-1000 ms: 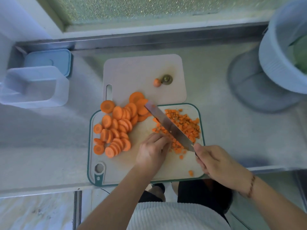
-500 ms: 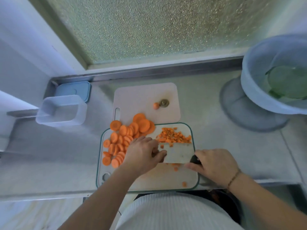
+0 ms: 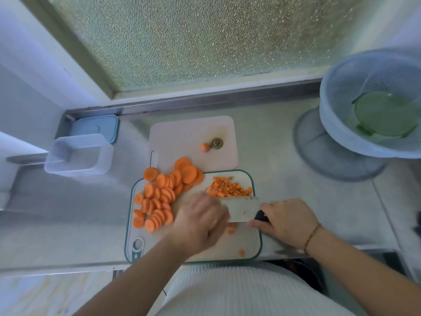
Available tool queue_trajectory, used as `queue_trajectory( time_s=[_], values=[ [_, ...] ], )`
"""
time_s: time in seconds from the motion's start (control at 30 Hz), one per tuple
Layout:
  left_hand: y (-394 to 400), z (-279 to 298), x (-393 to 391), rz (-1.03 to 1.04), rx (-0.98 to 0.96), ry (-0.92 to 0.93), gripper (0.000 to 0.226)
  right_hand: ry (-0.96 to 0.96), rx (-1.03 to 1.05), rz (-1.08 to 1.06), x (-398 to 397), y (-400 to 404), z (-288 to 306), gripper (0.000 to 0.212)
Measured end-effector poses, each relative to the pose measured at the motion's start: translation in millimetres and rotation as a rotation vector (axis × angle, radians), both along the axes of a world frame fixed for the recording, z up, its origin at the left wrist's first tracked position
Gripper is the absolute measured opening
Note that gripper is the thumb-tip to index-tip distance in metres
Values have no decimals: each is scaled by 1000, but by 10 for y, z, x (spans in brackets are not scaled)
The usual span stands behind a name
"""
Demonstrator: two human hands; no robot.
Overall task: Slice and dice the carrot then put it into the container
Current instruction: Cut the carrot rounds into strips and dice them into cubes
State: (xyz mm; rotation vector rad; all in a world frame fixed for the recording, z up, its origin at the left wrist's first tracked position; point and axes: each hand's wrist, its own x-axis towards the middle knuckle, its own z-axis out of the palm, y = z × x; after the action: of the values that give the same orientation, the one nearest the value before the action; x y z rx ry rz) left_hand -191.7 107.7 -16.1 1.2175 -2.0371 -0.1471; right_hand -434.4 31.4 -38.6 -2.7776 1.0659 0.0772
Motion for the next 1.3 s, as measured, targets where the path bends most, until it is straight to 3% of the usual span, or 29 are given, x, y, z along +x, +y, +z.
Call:
queue_trajectory(
  time_s=[0.1, 0.23, 0.47, 0.67, 0.9, 1.03, 1.13, 1.2, 1.3],
  values=[
    [315, -172, -29, -395, -4, -210, 13, 10, 114, -92, -34, -47, 0, 87],
    [393, -706, -123, -431, 163, -438, 24, -42, 312, -240, -15, -38, 68, 76],
    [313, -920, -135, -411, 144, -328, 19, -285, 538, -440, -64, 21, 11, 86],
    [260, -925, 7, -414, 170, -254, 17, -357, 618, -548, -87, 81, 43, 96],
    [-268, -697, 52, -40, 114, -176, 20, -467, 646, -670, -63, 95, 176, 75],
    [-477, -712, 251, -136, 124, -243, 25, -457, 641, -697, -68, 84, 181, 71],
    [-735, -592, 557, 108, 269, -287, 42, -463, 635, -709, -67, 68, 183, 75],
    [-878, -499, 775, 266, 489, -423, 63, -468, 643, -719, -56, 77, 194, 76],
    [-976, -467, 964, 181, 591, -594, 62, -488, 659, -748, -18, 104, 220, 79]
  ],
)
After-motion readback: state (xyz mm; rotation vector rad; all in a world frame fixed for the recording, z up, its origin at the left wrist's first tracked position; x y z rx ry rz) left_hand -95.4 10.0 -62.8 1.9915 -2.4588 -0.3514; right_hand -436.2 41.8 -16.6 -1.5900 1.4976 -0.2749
